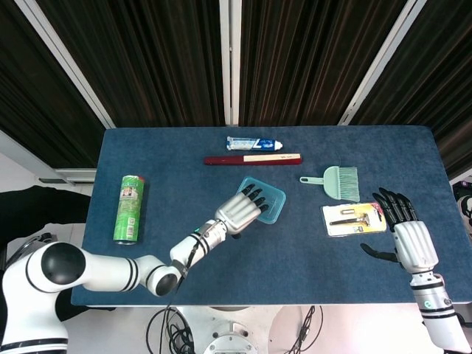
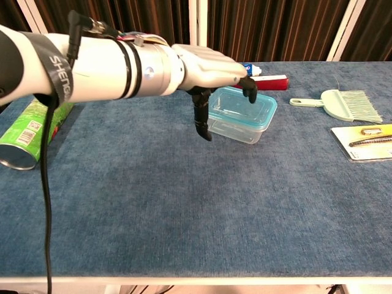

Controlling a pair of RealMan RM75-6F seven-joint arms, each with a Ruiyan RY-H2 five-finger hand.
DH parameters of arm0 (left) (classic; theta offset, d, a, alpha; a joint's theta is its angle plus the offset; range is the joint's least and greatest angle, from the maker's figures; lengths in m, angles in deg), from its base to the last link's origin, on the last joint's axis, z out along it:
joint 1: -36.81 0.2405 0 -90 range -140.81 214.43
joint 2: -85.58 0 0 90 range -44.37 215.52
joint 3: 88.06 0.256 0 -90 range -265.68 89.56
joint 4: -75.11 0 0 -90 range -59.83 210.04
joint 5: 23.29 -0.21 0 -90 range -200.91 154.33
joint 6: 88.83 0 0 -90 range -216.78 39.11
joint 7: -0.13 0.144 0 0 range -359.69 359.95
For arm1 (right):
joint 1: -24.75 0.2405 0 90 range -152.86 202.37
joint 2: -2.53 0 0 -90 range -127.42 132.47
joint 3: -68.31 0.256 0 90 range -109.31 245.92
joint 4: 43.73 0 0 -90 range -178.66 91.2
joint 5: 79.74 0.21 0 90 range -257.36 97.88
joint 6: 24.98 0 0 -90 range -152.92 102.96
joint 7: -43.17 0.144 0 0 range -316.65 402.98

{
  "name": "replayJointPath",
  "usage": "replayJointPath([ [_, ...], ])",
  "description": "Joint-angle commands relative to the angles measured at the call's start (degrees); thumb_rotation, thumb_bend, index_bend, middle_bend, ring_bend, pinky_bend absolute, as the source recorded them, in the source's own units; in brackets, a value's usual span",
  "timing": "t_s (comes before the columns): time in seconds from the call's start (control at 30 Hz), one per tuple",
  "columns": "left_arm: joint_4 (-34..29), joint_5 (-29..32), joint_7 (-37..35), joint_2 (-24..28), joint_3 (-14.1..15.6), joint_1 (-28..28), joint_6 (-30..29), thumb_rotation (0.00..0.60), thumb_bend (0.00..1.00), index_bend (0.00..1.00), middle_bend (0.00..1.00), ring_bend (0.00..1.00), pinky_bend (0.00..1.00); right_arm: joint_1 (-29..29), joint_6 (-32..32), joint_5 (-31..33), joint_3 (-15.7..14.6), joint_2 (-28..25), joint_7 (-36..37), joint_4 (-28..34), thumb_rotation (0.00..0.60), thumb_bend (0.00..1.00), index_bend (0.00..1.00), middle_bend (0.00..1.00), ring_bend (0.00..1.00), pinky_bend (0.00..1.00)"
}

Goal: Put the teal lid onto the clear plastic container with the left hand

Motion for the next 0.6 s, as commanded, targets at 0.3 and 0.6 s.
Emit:
replayJointPath([
  [0.3,2.55,2.3,4.09,-3.9,-0.21,-0.64,1.03,0.598,0.03,0.2,0.14,0.03,0.0,-0.06,0.29,0.26,-0.07,0.16,0.82,-0.78,0.6,0.04,0.0,0.0,0.0,0.0],
  [0.6,3.74,2.52,5.16,-5.52,-0.34,0.08,0.81,0.598,0.03,0.2,0.14,0.03,0.0,-0.02,0.35,0.33,-0.01,0.23,1.07,-1.04,0.6,0.04,0.0,0.0,0.0,0.0],
])
